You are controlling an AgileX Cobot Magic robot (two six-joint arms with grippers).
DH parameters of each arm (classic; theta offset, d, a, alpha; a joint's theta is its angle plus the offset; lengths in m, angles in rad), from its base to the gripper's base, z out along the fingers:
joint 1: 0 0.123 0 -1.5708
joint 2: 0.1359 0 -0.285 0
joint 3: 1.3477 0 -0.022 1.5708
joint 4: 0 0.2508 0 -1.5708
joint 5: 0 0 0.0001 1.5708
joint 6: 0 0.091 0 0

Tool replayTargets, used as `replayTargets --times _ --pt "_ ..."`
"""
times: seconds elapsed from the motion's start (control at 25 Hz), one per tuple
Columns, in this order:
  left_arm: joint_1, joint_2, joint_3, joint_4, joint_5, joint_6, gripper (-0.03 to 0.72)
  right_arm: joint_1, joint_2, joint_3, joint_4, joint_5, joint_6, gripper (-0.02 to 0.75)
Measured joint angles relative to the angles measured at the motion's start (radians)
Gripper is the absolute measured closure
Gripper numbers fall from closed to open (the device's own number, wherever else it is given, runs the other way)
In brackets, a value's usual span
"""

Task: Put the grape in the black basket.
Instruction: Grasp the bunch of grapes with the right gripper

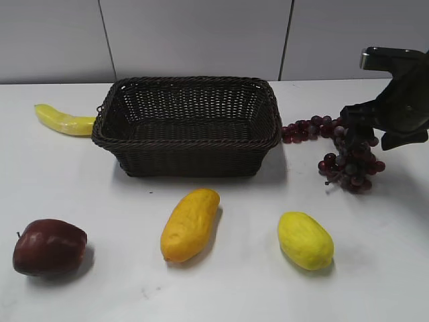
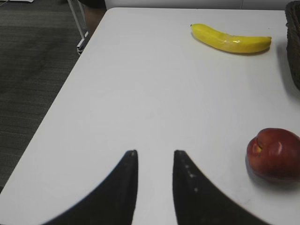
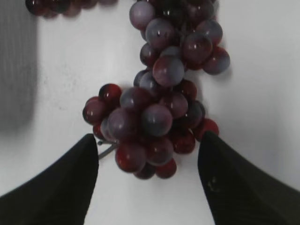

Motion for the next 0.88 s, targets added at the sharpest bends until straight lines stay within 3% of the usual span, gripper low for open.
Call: replayTargets --times 0.36,0.44,0.6,0.88 --pt "0.0 0.0 0.0 0.0 0.0 0.0 0.46 0.0 0.103 -0.001 -0.012 -0.117 0.0 0.241" --pt "0.0 0.0 0.0 0.0 0.0 0.0 0.46 0.0 0.104 -0.001 -0.013 -0.119 0.0 0.3" --pt "0.0 0.0 0.0 0.0 0.0 0.0 0.46 0.0 0.104 -0.004 -0.013 -0.121 0.0 0.565" --pt "0.0 0.0 0.0 0.0 0.0 0.0 0.46 0.001 0.044 -0.004 -0.013 -0.077 0.0 0.575"
